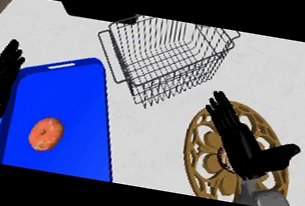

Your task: Pick the cupcake from the placemat and place it in the basket

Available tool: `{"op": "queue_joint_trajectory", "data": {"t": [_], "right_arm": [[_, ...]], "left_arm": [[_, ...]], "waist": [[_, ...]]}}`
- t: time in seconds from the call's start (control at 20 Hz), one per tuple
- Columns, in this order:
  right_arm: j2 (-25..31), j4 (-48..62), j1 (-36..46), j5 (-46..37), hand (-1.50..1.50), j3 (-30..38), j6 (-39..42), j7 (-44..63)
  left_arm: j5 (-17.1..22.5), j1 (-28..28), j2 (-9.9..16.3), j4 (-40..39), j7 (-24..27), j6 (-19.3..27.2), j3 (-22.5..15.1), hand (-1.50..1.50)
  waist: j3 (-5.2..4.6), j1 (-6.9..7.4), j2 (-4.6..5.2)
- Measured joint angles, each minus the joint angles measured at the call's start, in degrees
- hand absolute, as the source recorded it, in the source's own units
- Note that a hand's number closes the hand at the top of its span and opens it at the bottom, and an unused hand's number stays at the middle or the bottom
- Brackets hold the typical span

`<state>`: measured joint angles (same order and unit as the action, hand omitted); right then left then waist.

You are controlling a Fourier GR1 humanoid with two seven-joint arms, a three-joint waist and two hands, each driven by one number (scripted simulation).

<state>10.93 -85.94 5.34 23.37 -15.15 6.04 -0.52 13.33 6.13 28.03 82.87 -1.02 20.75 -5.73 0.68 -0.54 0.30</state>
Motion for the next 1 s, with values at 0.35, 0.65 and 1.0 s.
{"op": "queue_joint_trajectory", "data": {"t": [0.35, 0.65, 1.0], "right_arm": [[-1.14, -5.16, 4.88, 4.91, 1.50, -1.49, 8.32, -1.47], [-6.05, -19.21, -1.53, 3.48, -1.50, -12.88, 6.11, 2.53], [2.17, -32.79, 2.92, -14.03, -1.50, -9.41, -2.00, 10.81]], "left_arm": [[-3.25, 3.31, 3.27, 2.80, 2.40, -4.49, -2.14, 0.00], [-4.22, 3.61, 4.32, 4.54, 3.82, -8.46, -4.00, 0.00], [-4.53, 4.54, 4.26, 4.38, 3.01, -9.67, -4.33, 0.00]], "waist": [[-0.03, -0.87, -0.25], [-0.57, -0.76, -0.72], [-0.90, -1.69, -1.06]]}}
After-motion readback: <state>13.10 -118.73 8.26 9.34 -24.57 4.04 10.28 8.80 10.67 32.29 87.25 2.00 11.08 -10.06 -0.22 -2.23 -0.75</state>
